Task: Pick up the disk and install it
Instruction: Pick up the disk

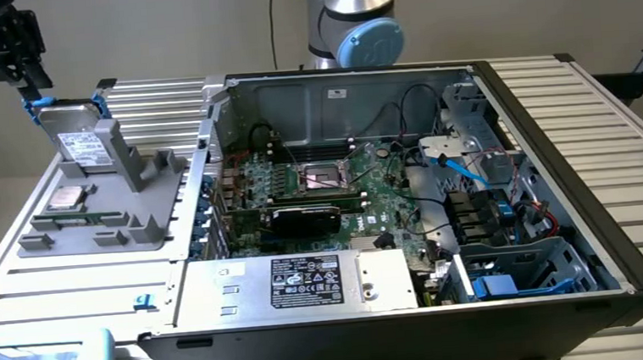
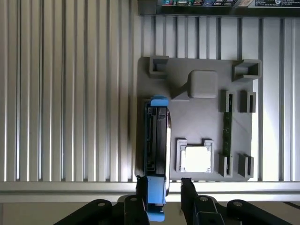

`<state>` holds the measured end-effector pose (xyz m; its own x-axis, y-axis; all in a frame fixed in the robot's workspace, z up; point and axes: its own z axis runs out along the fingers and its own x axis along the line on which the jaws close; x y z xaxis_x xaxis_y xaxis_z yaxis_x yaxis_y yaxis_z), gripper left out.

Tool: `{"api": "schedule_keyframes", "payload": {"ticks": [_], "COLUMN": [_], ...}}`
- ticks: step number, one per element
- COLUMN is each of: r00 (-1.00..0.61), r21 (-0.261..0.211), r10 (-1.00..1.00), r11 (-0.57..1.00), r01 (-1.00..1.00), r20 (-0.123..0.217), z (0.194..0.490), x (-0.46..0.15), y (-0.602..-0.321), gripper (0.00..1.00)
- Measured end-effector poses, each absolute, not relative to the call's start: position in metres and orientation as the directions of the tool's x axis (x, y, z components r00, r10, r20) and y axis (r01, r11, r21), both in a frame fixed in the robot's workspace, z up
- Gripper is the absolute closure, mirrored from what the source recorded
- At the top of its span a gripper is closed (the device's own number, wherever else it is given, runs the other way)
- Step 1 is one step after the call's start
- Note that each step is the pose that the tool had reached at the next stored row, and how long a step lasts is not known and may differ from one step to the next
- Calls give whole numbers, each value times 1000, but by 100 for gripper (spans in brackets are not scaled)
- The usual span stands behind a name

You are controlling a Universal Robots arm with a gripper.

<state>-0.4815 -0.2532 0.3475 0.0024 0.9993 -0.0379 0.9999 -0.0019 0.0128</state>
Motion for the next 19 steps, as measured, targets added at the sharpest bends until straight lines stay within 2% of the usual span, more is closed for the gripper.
{"api": "schedule_keyframes", "payload": {"ticks": [1, 12, 15, 16, 19], "r00": [2, 3, 3, 3, 4], "r21": [13, 13, 13, 13, 13], "r10": [999, 999, 999, 999, 999], "r11": [-2, -2, -3, -3, -3], "r01": [1000, 1000, 1000, 1000, 1000], "r20": [-38, -34, -34, -34, -34], "z": [347, 338, 337, 336, 333], "x": [-481, -482, -483, -483, -484], "y": [-253, -252, -252, -252, -252], "gripper": [58, 58, 56, 50, 50]}}
